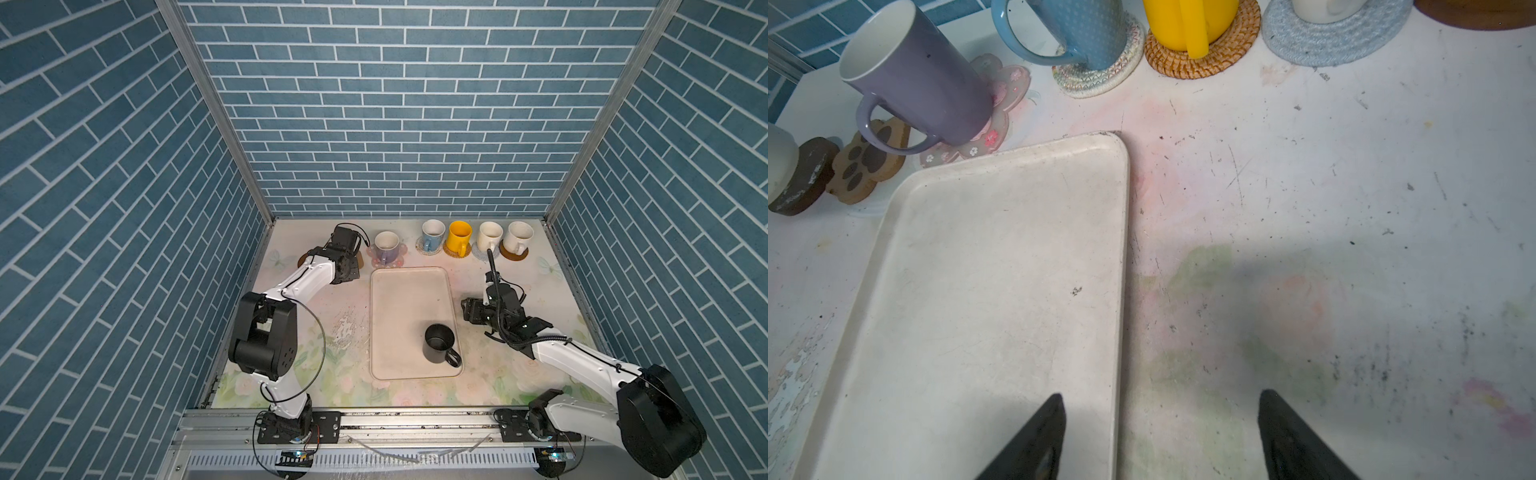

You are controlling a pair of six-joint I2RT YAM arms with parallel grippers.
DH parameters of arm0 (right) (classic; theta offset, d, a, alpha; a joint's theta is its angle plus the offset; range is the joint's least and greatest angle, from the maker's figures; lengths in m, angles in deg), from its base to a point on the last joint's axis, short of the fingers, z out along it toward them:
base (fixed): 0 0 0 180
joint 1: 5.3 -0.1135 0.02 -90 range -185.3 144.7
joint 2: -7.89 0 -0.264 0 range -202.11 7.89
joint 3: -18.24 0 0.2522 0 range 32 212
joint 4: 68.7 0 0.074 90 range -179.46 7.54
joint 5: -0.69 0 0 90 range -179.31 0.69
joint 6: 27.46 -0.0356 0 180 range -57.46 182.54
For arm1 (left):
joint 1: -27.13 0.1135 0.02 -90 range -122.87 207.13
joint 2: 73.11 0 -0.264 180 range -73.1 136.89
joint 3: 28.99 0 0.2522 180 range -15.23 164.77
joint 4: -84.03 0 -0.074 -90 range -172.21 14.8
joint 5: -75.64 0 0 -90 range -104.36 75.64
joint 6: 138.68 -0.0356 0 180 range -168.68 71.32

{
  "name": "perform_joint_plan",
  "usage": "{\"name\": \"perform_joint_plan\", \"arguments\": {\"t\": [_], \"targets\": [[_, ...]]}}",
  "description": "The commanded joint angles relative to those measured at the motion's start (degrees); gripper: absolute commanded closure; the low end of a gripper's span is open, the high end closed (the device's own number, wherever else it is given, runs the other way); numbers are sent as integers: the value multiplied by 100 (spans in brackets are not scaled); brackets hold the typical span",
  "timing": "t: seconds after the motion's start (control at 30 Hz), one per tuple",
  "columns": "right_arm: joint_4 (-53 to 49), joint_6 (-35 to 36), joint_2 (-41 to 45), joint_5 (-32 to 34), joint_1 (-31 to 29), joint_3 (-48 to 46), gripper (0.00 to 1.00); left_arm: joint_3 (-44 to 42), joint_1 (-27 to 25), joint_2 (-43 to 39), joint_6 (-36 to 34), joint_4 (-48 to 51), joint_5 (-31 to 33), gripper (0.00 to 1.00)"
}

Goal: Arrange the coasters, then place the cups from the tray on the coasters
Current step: 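Lift and carry the red-lined mug with left gripper to the paw-print coaster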

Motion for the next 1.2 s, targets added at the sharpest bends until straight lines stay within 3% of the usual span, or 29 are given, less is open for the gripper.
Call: {"name": "perform_joint_plan", "arguments": {"t": [0.0, 0.37, 0.87, 1.17], "targets": [[142, 157, -123, 15, 13, 75, 27, 464, 88, 271, -80, -365, -17, 100], [245, 188, -583, -96, 22, 262, 27, 1581, 326, 1364, -196, -176, -4, 100], [307, 179, -719, -131, 16, 283, 27, 1438, 371, 1662, -142, -398, -74, 100], [293, 174, -662, -209, 16, 277, 27, 1269, 371, 1643, -138, -462, -149, 63]]}}
